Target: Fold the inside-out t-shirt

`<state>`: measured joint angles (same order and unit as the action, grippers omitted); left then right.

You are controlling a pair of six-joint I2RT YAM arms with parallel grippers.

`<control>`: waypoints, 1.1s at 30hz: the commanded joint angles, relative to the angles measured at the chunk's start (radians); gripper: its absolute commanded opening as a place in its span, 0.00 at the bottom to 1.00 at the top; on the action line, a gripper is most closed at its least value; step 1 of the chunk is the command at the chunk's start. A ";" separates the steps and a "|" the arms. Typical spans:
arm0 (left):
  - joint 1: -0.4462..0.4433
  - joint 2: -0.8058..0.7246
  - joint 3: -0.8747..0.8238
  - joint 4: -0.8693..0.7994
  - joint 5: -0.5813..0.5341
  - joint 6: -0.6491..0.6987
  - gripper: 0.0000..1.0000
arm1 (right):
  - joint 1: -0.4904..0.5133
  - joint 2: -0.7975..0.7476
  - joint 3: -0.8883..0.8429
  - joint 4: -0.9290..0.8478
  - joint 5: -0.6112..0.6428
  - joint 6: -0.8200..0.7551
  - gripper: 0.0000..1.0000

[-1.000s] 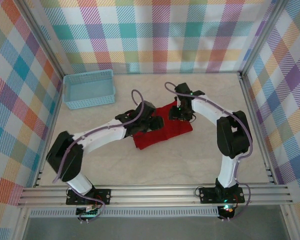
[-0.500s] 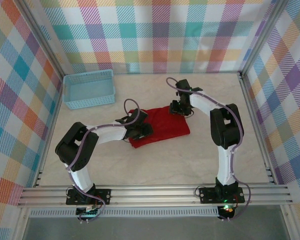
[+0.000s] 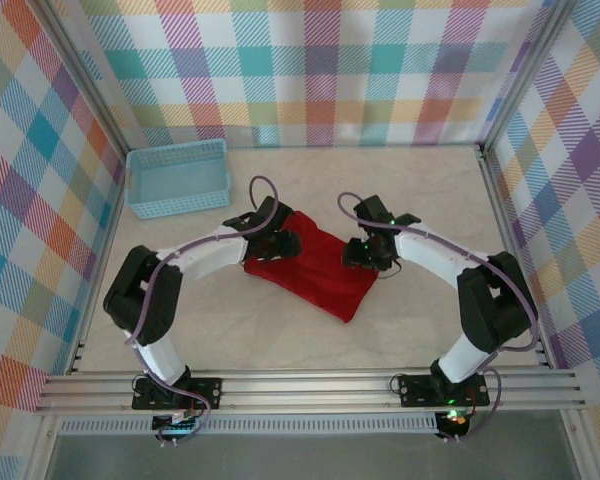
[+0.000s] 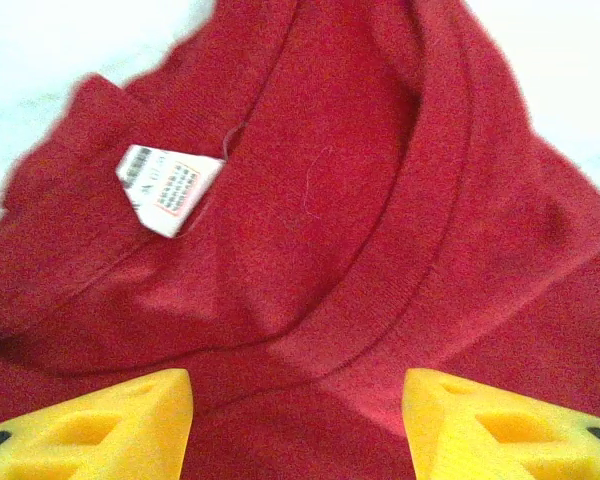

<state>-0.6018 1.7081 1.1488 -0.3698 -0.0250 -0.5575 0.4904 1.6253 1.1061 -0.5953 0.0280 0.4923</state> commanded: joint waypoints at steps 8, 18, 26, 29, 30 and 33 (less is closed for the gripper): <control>0.006 -0.080 -0.206 0.063 0.020 -0.176 0.58 | -0.030 0.252 0.201 -0.049 0.124 -0.054 0.58; 0.046 0.238 0.166 -0.032 0.086 -0.003 0.56 | 0.111 0.002 -0.176 0.018 -0.039 0.062 0.57; 0.036 0.158 0.267 -0.188 0.016 0.064 0.61 | 0.071 -0.194 -0.180 -0.004 0.058 0.073 0.67; 0.056 0.057 0.163 -0.149 0.017 0.051 0.66 | -0.020 -0.165 -0.122 0.033 -0.009 0.041 0.69; 0.065 0.042 0.139 -0.136 0.032 0.047 0.67 | -0.041 -0.141 -0.102 0.039 -0.020 0.036 0.69; 0.089 0.048 0.100 -0.103 0.092 0.041 0.67 | -0.084 -0.052 -0.047 0.050 -0.049 0.041 0.70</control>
<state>-0.5400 1.7596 1.2835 -0.4770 0.0303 -0.5224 0.4259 1.5063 1.0264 -0.5621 0.0216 0.5533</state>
